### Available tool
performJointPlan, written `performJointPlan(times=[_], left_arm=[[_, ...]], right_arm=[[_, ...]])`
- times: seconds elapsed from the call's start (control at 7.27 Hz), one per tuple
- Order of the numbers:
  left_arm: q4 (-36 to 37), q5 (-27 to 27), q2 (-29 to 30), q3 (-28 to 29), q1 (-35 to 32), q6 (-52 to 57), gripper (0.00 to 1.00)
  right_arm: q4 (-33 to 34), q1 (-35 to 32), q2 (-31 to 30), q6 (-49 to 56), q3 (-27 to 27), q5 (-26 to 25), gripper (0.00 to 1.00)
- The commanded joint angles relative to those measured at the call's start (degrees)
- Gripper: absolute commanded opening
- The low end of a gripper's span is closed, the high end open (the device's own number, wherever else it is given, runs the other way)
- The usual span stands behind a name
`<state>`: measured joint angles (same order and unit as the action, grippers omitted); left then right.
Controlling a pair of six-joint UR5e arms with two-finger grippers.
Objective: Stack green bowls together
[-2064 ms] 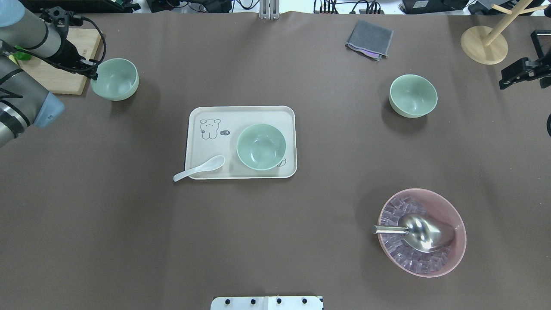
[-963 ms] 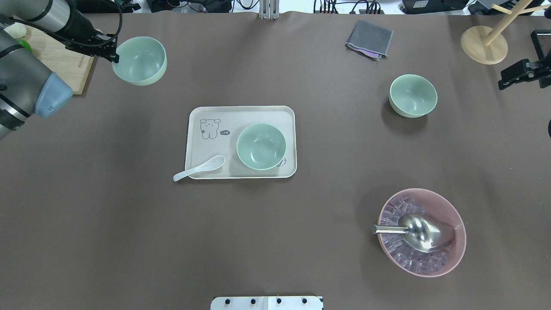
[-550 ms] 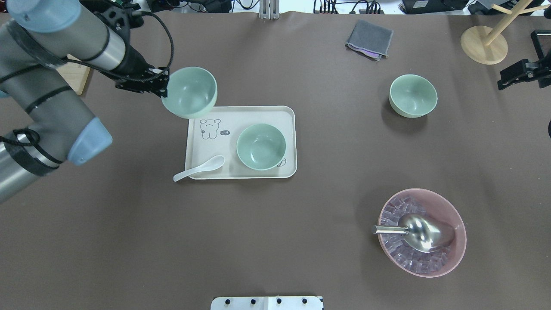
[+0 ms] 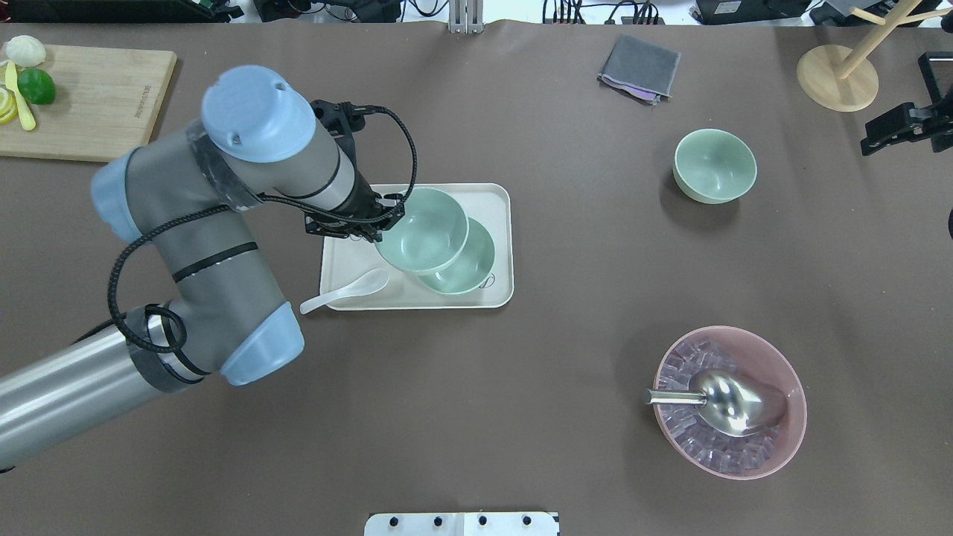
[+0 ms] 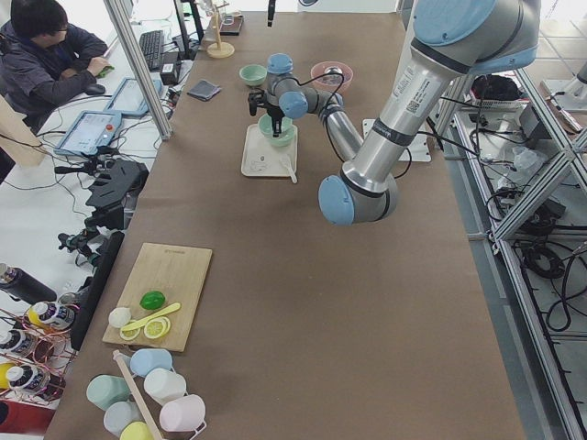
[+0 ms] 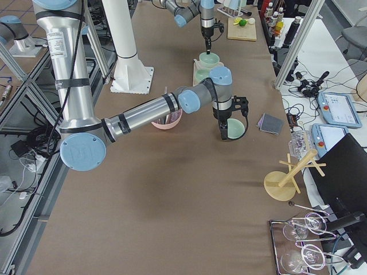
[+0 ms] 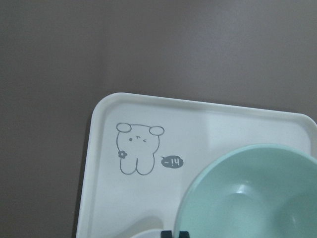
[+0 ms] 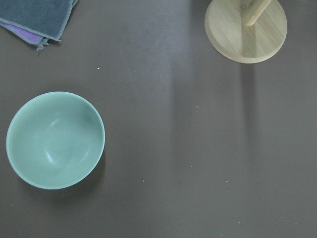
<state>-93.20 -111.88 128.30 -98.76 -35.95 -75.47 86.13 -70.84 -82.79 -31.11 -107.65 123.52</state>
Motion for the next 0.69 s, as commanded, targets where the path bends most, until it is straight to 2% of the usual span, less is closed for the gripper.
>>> performJointPlan(times=[0.0,0.55], left_arm=[[0.7,1.7,2.1,0.3,3.3,-4.8,0.0],[0.7,2.6,4.4,2.9,3.8,-4.7,0.0]], right_arm=[[0.0,0.0,0.0,0.0,0.0,0.0,0.99],[0.0,0.0,-0.1,0.0,0.0,-0.3,0.99]])
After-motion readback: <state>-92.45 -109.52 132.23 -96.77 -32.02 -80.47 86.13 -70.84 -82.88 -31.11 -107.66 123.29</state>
